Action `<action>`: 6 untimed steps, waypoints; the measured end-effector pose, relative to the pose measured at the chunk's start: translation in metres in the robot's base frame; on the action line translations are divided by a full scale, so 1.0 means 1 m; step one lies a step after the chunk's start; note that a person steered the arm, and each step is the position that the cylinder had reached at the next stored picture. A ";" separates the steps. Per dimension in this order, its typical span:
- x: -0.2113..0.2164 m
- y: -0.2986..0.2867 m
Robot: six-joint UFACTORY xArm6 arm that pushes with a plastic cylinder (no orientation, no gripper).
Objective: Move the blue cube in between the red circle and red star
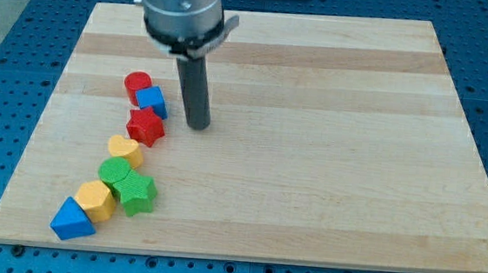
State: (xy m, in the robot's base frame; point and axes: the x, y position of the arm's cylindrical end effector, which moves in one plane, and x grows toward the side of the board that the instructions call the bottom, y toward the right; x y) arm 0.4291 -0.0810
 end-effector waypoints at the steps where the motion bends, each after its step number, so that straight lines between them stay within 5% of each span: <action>1: -0.018 0.000; 6: -0.002 -0.052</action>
